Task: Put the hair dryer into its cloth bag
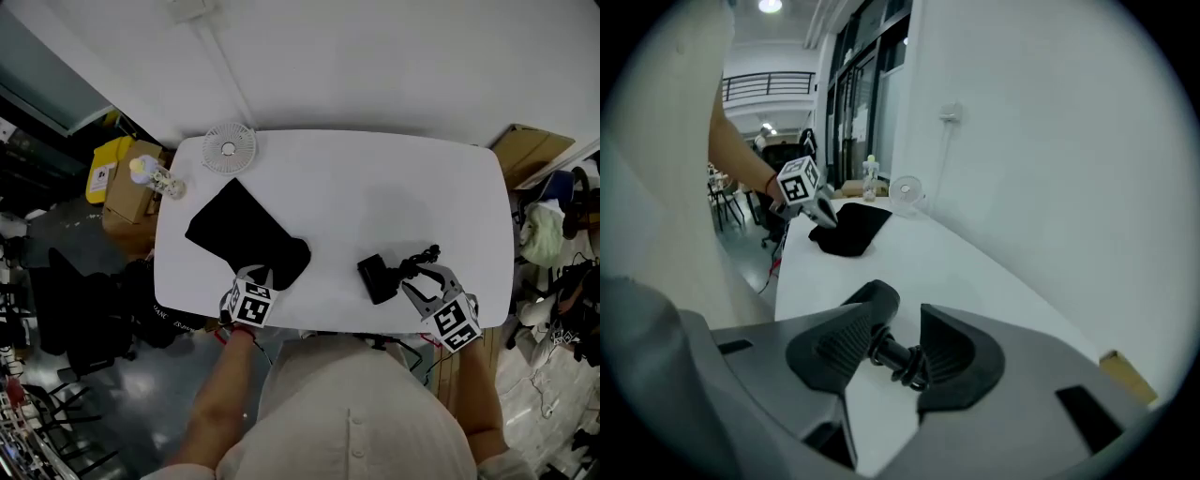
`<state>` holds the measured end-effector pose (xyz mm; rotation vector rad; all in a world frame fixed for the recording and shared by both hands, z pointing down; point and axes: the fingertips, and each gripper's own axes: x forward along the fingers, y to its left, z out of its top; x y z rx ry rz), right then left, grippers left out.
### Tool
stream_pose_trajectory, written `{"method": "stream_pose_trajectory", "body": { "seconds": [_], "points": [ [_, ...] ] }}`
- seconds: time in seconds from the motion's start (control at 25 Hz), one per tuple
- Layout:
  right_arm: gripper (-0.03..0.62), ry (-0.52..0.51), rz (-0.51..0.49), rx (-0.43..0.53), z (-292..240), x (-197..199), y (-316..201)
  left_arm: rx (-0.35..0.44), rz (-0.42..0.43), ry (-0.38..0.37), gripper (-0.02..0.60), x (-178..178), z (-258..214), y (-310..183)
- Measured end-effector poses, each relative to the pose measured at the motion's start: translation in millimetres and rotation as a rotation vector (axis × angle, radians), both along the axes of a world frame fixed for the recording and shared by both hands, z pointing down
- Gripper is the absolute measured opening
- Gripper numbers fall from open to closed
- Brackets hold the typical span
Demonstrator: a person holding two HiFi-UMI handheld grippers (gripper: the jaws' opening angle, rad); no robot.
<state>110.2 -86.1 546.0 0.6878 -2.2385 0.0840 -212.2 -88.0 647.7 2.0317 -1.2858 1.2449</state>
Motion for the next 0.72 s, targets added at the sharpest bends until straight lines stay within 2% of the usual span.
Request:
{"method": "stream_pose_trajectory", "body": {
  "seconds": [0.28,0.48,0.56,0.72],
  "points": [
    [0.169,0.184,-0.109,0.017,32,16,-7,0.031,-0.044,0.075,0.021,1,-24,-8],
    [0.162,0.288,-0.169,0.041,46,24,-9,0.023,-0.089,0.136,0.021,7,-35,-8],
    [0.082,0.330,-0.192,0.063,51,26,-13,0.025,-0.111,0.166,0.021,8,-40,-11],
    [0.063,0.448,-0.317,0.060,68,31,-9,0.033,-0.144,0.224,0.021,14,-50,-16]
  ]
}}
